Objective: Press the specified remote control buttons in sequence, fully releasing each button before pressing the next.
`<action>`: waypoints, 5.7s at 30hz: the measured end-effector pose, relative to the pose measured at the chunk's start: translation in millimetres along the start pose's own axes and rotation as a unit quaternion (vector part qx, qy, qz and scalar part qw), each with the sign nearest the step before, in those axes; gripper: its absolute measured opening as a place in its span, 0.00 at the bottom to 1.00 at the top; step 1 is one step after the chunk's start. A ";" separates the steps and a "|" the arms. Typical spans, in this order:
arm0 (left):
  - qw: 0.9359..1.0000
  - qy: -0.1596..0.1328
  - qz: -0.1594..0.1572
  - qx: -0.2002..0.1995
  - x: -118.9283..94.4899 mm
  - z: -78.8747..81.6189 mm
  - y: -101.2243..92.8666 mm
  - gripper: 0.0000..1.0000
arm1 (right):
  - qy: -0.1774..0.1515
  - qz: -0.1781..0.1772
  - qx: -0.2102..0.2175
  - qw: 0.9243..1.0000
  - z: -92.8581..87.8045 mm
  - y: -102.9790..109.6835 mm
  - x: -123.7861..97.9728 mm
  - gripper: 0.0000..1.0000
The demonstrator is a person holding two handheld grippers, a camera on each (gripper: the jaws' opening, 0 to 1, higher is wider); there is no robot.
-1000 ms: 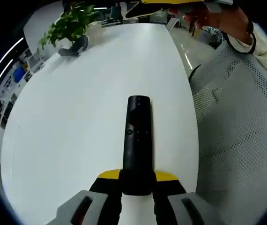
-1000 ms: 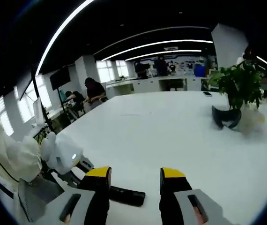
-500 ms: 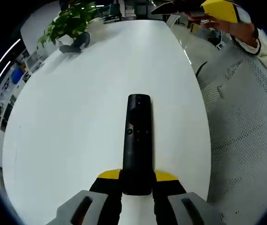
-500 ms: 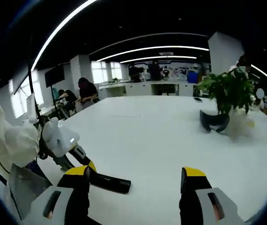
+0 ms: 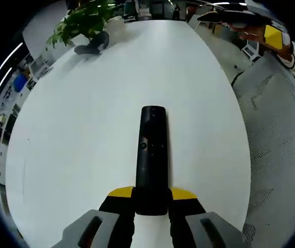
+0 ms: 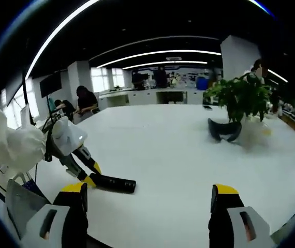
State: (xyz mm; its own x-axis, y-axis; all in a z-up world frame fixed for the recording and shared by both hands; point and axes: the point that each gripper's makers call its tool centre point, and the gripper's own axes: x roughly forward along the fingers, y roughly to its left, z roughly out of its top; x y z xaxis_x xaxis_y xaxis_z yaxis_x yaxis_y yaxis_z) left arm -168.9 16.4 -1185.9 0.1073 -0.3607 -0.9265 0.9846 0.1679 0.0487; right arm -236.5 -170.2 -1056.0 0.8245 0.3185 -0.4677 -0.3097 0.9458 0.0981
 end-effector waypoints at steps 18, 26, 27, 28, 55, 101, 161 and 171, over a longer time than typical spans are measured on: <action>1.000 0.027 0.010 0.011 2.7 -3.3 73.0 0.23 | 0.015 -0.017 0.014 1.000 -9.9 -7.8 1.6 0.99; 0.999 0.036 0.016 0.015 5.2 -5.9 101.7 0.23 | 0.017 -0.026 0.020 0.999 -10.6 -13.3 2.7 0.99; 0.999 0.038 0.015 0.016 5.3 -6.1 104.9 0.23 | 0.020 -0.026 0.020 0.999 -11.8 -13.8 3.0 0.98; 0.999 0.039 0.015 0.014 5.1 -5.7 110.0 0.23 | 0.022 -0.025 0.020 0.999 -12.7 -13.9 3.2 0.98; 0.997 0.071 0.017 -0.002 12.9 -5.8 175.2 0.24 | 0.043 -0.033 0.024 0.998 -17.8 -15.5 9.7 0.96; 0.907 -0.257 0.224 -0.245 -99.8 8.0 127.1 0.80 | -0.021 0.021 -0.038 0.999 17.2 26.6 0.0 0.97; 0.767 -0.334 0.374 -0.399 -206.8 -81.4 -30.1 1.00 | -0.028 0.006 -0.004 1.000 9.5 6.6 2.8 0.99; 0.769 -0.339 0.363 -0.402 -205.0 -79.7 -35.0 1.00 | -0.030 0.008 -0.004 1.000 10.3 7.7 3.0 0.99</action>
State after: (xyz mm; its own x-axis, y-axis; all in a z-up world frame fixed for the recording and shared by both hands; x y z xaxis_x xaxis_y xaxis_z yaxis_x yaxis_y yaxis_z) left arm -236.3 157.6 -1027.4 0.9045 -0.2531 -0.3433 0.2562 0.9659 -0.0371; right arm -231.6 -161.4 -1047.7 0.8460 0.3368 -0.4133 -0.3266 0.9401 0.0974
